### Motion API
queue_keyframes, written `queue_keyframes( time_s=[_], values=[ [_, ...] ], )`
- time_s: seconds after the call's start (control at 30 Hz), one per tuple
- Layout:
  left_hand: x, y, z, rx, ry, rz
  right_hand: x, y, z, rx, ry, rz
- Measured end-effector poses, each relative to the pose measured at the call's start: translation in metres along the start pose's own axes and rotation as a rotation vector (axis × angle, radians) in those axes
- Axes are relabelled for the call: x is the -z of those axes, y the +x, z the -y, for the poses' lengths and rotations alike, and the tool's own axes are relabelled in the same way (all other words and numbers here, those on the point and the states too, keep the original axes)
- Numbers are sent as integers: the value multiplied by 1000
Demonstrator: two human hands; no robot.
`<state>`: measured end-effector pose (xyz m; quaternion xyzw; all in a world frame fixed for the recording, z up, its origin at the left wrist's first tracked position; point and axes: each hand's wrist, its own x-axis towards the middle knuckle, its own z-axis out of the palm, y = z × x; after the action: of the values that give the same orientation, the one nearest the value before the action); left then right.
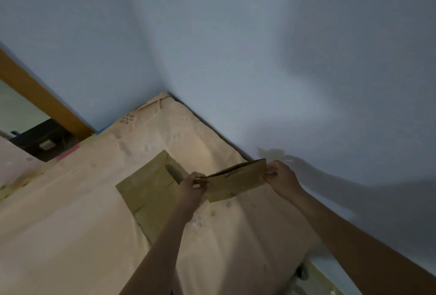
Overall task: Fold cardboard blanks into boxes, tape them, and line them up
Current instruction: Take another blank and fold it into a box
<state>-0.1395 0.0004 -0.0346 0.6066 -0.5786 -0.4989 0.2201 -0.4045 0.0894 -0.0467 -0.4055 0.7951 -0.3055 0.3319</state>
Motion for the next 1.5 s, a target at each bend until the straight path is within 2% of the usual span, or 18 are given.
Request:
queue_keyframes(
  time_s=[0.17, 0.37, 0.63, 0.87, 1.03, 1.33, 1.5],
  values=[
    [-10, 11, 1, -19, -34, 93, 0, 3, -2, 19, -44, -11],
    [-16, 16, 4, -11, -138, 121, -3, -1, -3, 43, -63, -68],
    [-37, 23, 2, 153, -214, 139, -3, -9, -6, 6, 73, -62],
    [-46, 17, -14, 227, -200, 235, -6, -3, -5, -47, 209, -80],
    [-48, 16, -25, 250, -295, 290, -8, 5, 6, -135, 251, 8],
    [-45, 13, -23, 151, -250, 313, -5, 1, 12, -181, 249, 143],
    [-41, 0, -20, 181, -297, 344, -7, 0, 5, -191, 256, 217]
  ],
)
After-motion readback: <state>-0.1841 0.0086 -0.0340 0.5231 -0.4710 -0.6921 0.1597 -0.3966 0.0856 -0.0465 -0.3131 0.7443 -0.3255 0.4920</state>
